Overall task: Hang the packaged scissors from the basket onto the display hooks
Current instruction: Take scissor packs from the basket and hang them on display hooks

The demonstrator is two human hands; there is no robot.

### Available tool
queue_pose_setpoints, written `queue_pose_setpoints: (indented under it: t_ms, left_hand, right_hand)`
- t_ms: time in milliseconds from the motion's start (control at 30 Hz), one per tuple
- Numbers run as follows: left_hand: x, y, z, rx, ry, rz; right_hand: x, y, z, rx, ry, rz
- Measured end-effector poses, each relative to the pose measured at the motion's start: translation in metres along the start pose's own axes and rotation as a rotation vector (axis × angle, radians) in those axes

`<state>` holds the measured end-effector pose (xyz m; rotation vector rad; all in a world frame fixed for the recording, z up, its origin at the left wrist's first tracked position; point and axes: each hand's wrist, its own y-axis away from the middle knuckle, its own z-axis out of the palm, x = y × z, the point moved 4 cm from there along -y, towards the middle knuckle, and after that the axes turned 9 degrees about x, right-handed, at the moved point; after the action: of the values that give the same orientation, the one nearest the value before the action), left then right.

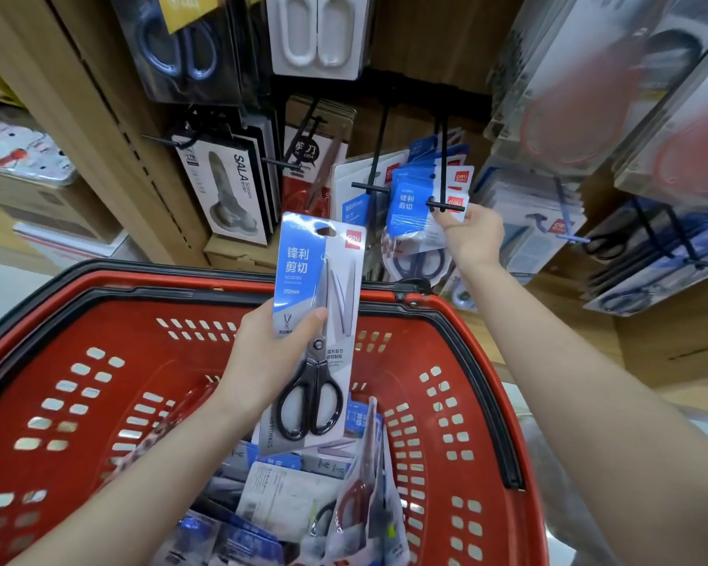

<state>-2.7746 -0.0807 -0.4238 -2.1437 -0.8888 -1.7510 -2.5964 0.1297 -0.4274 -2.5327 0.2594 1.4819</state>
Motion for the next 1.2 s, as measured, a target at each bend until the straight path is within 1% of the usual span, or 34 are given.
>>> queue_pose_setpoints:
  t_ms: [233, 367, 400, 467, 533, 600, 633, 733, 767, 800, 833, 933, 1033, 1100, 1167, 1200]
  left_hand:
    - [0.004, 0.004, -0.003, -0.044, 0.036, -0.014]
    - [0.003, 0.01, -0.002, -0.114, 0.038, -0.109]
    - [0.003, 0.012, 0.0, -0.137, 0.014, -0.125]
    - [0.006, 0.016, 0.003, -0.189, -0.045, -0.114]
    - [0.01, 0.022, 0.008, -0.271, -0.101, -0.07]
    - [0.017, 0.029, 0.015, -0.378, -0.172, -0.022]
    - [0.021, 0.032, 0.019, -0.431, -0.221, 0.016]
    - [0.03, 0.04, 0.031, -0.54, -0.372, 0.126]
    - [0.033, 0.043, 0.034, -0.562, -0.394, 0.144]
    - [0.036, 0.045, 0.036, -0.577, -0.409, 0.157]
    - [0.039, 0.048, 0.037, -0.589, -0.417, 0.169]
    - [0.045, 0.05, 0.034, -0.605, -0.428, 0.181]
    - [0.048, 0.046, 0.025, -0.534, -0.442, 0.178]
    - [0.048, 0.044, 0.021, -0.468, -0.331, 0.113]
    - [0.049, 0.047, 0.025, -0.406, -0.136, 0.03]
    - [0.051, 0.05, 0.03, -0.372, -0.061, 0.018]
  right_hand:
    - [0.0, 0.006, -0.01, 0.083, -0.005, 0.019]
    - [0.002, 0.015, -0.028, 0.004, 0.012, 0.017]
    - [0.002, 0.019, -0.034, -0.002, 0.04, -0.021]
    - [-0.003, 0.034, -0.048, 0.031, 0.104, -0.17]
    - [-0.014, 0.056, -0.06, 0.01, 0.071, -0.324]
    - [-0.024, 0.079, -0.067, -0.122, 0.023, -0.403]
    - [-0.028, 0.09, -0.07, -0.224, 0.012, -0.384]
    - [-0.027, 0.109, -0.078, -0.54, -0.007, -0.197]
    - [-0.025, 0.114, -0.082, -0.617, -0.013, -0.151]
    - [-0.021, 0.115, -0.087, -0.65, -0.017, -0.129]
    - [-0.019, 0.115, -0.093, -0.641, -0.036, -0.123]
    - [-0.007, 0.107, -0.119, -0.491, -0.082, -0.084]
    - [0.012, 0.095, -0.15, -0.323, -0.13, -0.016]
    - [0.028, 0.09, -0.171, -0.251, -0.187, 0.067]
    - [0.045, 0.089, -0.189, -0.209, -0.281, 0.169]
    - [0.053, 0.09, -0.196, -0.202, -0.341, 0.222]
